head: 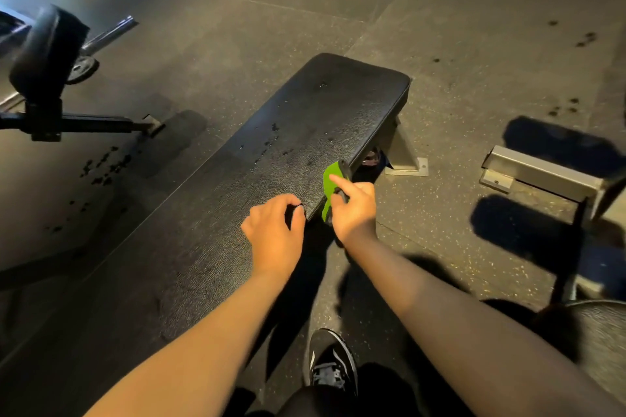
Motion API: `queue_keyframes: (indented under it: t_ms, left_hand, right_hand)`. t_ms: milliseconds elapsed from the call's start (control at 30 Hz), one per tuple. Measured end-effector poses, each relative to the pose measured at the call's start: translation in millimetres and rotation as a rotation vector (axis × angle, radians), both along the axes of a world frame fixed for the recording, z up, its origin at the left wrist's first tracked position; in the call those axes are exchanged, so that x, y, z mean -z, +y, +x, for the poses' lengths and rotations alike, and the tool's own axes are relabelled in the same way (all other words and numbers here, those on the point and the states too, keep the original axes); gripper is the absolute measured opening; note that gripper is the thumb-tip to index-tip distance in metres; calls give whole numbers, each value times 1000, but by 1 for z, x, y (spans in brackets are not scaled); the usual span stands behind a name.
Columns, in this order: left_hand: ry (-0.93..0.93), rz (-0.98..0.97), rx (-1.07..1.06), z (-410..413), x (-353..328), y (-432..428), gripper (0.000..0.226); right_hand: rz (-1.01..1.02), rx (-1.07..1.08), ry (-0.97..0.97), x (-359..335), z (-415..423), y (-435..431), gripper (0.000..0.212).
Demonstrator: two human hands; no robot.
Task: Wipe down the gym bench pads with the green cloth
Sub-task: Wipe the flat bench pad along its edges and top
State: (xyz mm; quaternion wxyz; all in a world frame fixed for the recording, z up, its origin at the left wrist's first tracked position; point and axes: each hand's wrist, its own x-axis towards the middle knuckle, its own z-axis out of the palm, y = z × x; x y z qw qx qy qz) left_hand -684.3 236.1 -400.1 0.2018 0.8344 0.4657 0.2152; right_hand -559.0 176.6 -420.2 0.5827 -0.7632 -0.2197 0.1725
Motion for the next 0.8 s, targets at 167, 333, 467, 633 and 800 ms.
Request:
queue_keyframes:
  t_ms: [167,333,467,633,800]
  left_hand:
    - [4,13,120,19,7,9,10]
    - [-21,34,107,19,15,9,6]
    - [-12,37,98,19,17,9,5]
    - [22,50,108,19,15,7,8]
    - [36,58,117,19,16,6,9]
  right_hand:
    - [-16,113,97,-8,55,22,40]
    - [21,208,141,2,40,29,42]
    - [36,116,14,11,-4,9,44]
    - [14,-13,-15,17,-26,-7,42]
    - [-25,62,26,10,26,9,42]
